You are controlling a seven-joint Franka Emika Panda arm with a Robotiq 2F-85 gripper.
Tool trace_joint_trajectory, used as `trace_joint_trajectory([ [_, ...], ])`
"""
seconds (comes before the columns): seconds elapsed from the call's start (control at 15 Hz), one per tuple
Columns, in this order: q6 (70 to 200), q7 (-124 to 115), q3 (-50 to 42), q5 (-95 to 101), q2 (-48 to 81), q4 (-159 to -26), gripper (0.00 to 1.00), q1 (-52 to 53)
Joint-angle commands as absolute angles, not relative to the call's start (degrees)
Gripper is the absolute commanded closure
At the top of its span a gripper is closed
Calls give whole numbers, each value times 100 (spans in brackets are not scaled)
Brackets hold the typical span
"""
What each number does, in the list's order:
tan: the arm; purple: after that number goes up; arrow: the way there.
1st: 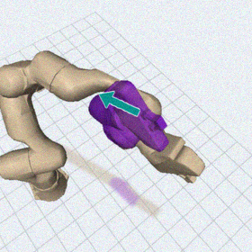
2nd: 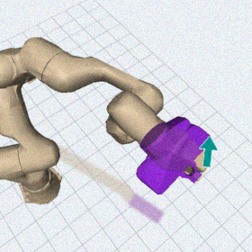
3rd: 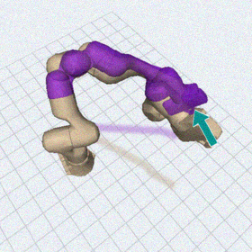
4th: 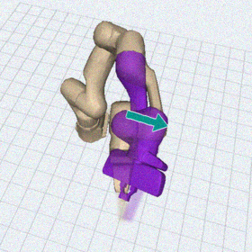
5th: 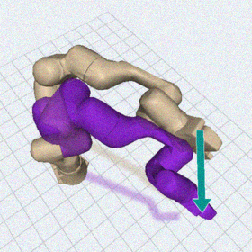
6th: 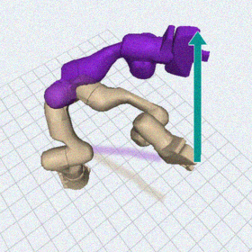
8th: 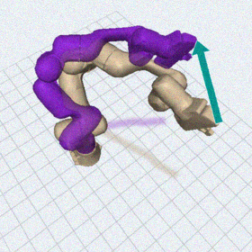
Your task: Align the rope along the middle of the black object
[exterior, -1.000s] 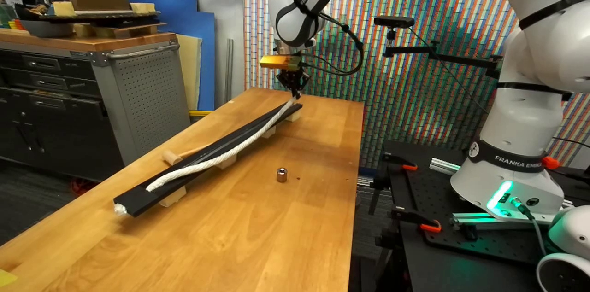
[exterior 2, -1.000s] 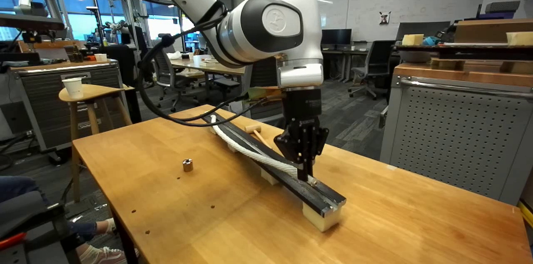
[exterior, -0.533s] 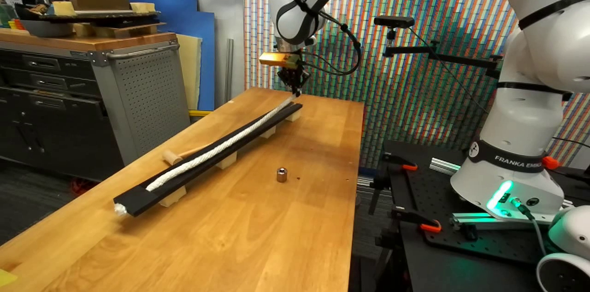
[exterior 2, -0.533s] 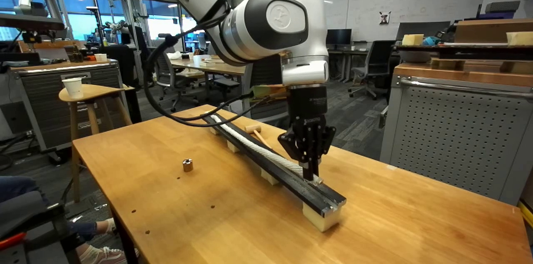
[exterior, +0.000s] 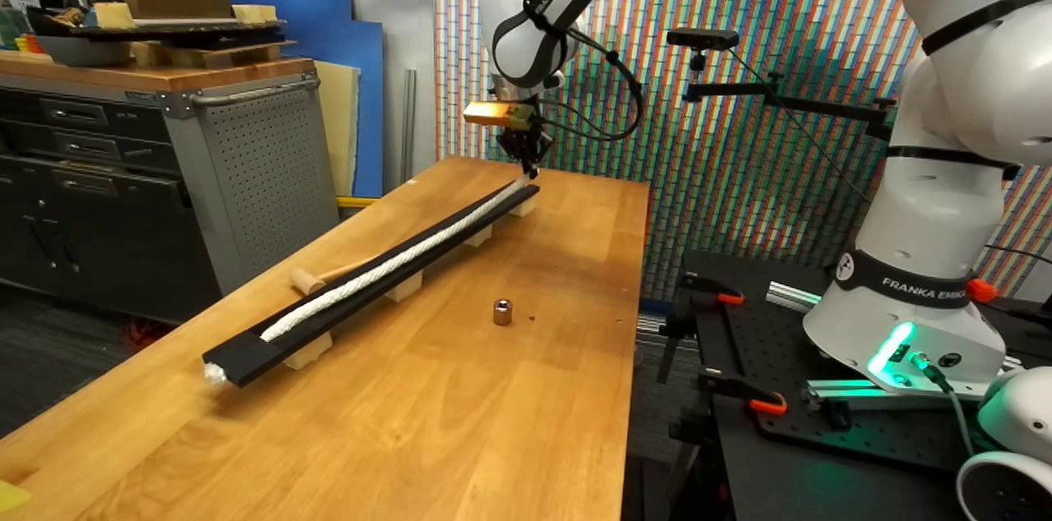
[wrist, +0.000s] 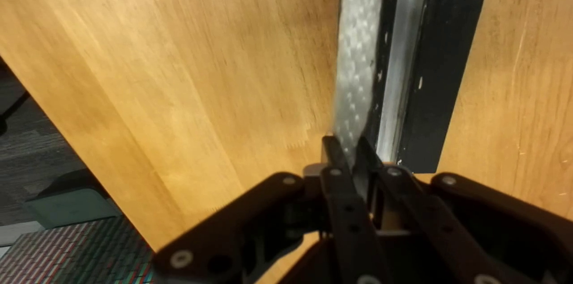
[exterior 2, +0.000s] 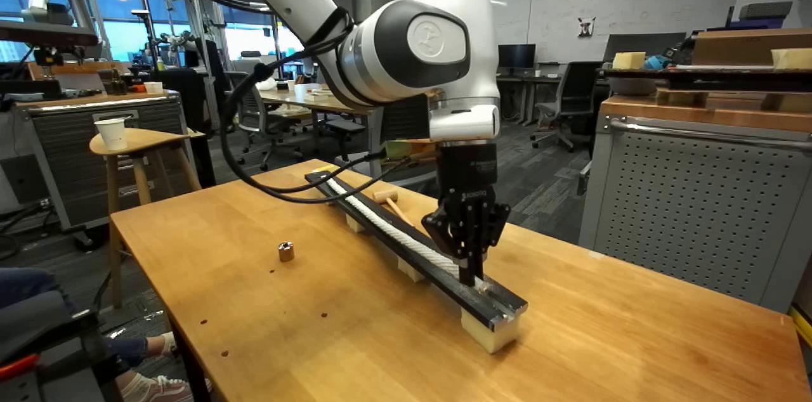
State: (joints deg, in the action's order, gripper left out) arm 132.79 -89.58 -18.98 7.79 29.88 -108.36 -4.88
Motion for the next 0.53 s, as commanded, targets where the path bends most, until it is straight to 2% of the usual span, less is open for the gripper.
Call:
trace_joint_trajectory([
  [0.0, 13170, -9013, -1853, 746, 3208, -10529, 97, -536],
  [0.47, 13112, -9075, -1832, 653, 3539, -10102, 97, -544],
])
